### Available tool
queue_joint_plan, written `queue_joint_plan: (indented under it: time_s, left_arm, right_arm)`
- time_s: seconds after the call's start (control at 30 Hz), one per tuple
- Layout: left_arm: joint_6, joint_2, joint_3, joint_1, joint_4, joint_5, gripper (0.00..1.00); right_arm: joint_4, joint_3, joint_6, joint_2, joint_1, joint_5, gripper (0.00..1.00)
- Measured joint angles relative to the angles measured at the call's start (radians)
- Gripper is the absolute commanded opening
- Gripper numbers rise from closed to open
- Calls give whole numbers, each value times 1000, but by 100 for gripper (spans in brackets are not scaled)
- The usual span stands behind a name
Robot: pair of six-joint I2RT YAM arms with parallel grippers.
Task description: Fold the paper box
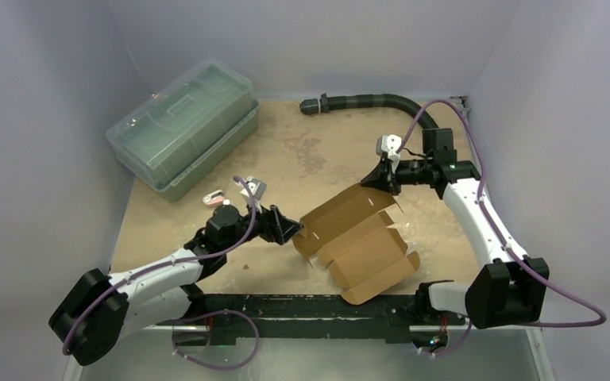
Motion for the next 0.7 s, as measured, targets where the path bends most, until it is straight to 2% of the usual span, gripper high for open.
queue_joint_plan:
  time_s: [0.1, 0.23, 0.3, 0.37, 0.53, 0.7]
  left_arm:
    - [-14, 49, 21, -21, 10, -1, 67]
    - [-21, 87, 56, -57, 25, -5, 51]
    - [-19, 101, 76, -64, 24, -6, 51]
    - [-14, 116, 106, -67, 11, -11, 55]
    - [84, 138, 216, -68, -85, -16, 73]
    - [273, 209, 381, -68, -166, 26, 77]
  right_arm:
    - [14, -9, 8, 0, -4, -1, 0]
    - [17, -15, 15, 2, -5, 0, 0]
    - [19, -15, 16, 2, -5, 0, 0]
    - [23, -15, 19, 2, -5, 1, 0]
    - [23, -15, 21, 3, -5, 2, 0]
    - [18, -15, 14, 7, -5, 1, 0]
